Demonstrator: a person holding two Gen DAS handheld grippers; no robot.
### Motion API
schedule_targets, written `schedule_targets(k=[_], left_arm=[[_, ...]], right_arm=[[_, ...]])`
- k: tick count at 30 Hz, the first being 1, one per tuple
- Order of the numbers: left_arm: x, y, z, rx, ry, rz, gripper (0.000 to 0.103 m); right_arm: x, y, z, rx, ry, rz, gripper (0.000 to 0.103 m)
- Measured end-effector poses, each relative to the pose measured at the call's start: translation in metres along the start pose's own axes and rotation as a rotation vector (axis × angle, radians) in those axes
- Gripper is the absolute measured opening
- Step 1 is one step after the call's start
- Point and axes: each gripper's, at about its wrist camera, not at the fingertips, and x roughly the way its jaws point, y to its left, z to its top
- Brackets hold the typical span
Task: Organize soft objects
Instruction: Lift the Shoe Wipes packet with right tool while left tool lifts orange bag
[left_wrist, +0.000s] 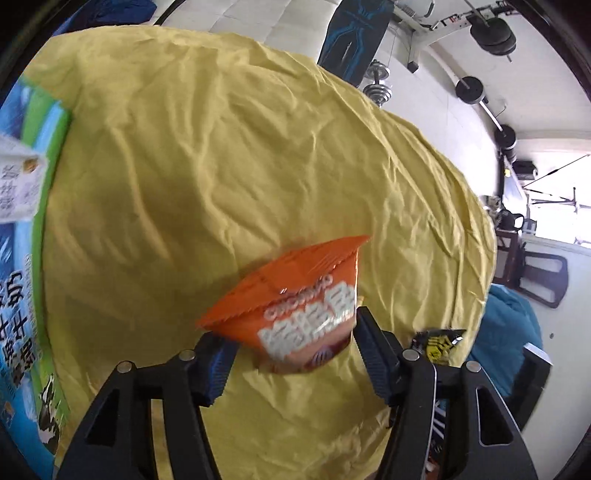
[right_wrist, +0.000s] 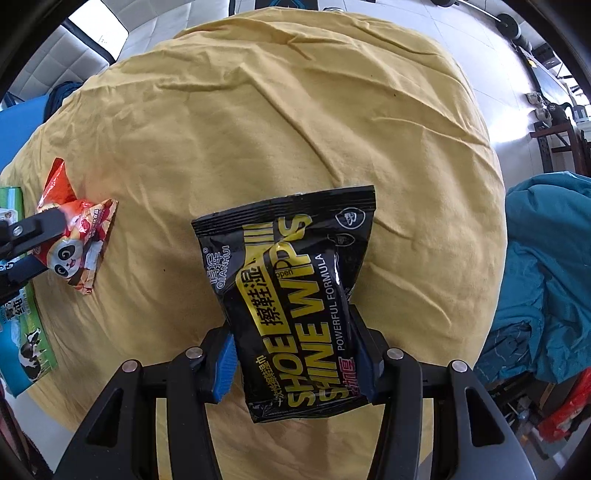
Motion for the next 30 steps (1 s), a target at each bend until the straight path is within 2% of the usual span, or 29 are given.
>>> schedule_targets(k=[1,2,4,8,12,19,22,30], left_arm=[[0.006,-0.006,0.005,0.003,0.003,0.012,0.059],[0.012,-0.013,0.008,0.016,0.002,0.034,0.052],[0.02,-0.026,0.01,0.057,-0.015,0.063,0.05],[0.018,-0.038,0.0,0.159,-0.05,0.12,0.043],[0.017,-0.052,-0.017,0.261,-0.077,0.177,0.041],[0.002,-0.059,-0.062,0.45,-0.18,0.306,0.041],[-0.008,-0.054,-0.075,0.478,-0.208,0.315,0.041],[-0.056,-0.044,-0.108,0.492,-0.288,0.283,0.041]], right_arm=[[0.004,-0.002,0.01,0.001,0.001,-0.003,0.055],[0.004,-0.001,0.011,0.005,0.002,-0.006,0.055],[0.005,0.002,0.015,0.011,0.002,-0.01,0.055],[0.004,0.007,0.014,0.024,-0.011,-0.017,0.054],[0.001,0.008,0.007,0.051,-0.033,0.0,0.052],[-0.014,0.019,-0.019,0.082,-0.078,0.036,0.051],[-0.022,0.028,-0.033,0.09,-0.103,0.055,0.051],[-0.051,0.059,-0.071,0.108,-0.174,0.112,0.05]])
